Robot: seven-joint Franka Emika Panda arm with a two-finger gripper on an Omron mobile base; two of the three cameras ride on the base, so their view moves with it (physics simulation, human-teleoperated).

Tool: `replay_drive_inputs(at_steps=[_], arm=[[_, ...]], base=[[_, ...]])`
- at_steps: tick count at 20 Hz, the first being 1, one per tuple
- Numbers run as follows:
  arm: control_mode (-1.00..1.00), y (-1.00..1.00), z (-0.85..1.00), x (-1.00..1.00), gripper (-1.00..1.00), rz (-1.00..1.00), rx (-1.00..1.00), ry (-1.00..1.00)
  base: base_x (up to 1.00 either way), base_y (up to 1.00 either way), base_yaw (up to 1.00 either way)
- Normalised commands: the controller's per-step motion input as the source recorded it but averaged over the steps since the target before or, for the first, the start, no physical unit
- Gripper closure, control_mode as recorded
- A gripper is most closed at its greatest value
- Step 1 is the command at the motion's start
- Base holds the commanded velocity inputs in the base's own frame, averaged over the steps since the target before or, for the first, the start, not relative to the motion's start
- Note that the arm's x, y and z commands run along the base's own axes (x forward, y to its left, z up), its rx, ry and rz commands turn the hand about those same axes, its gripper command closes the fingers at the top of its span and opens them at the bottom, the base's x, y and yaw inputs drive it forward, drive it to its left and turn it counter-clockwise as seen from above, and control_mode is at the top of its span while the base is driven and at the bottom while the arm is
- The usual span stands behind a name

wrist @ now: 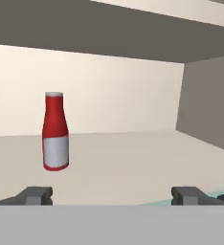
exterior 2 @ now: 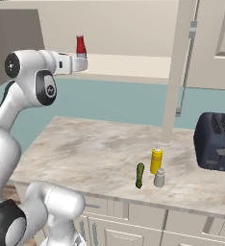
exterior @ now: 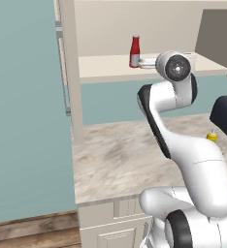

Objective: There are various items on the counter. Only move the condiments/shakers into the cabinet.

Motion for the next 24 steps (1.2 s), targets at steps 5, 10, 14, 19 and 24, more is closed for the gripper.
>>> replay_drive_inputs(at_steps=[5, 10, 14, 19, 24], arm=[[-1.00, -0.44, -0.50, -1.00, -1.00, -0.23, 0.01, 0.55], [-1.00, -0.96, -0.66, -0.71, -1.00, -0.20, 0.12, 0.57], [-1.00, -1.00, -0.60, -0.27, -1.00, -0.09, 0.13, 0.37], [-1.00, -0.88, -0.90, -0.21, -1.00, 0.00, 0.08, 0.02], [-1.00, -0.70, -0.85, -0.48, -1.00, -0.05, 0.05, -0.10]], base=[[0.00, 0.00, 0.00], [0.00, 0.00, 0.00], [0.00, 0.00, 0.00], [0.00, 0.00, 0.00], [0.00, 0.00, 0.00]])
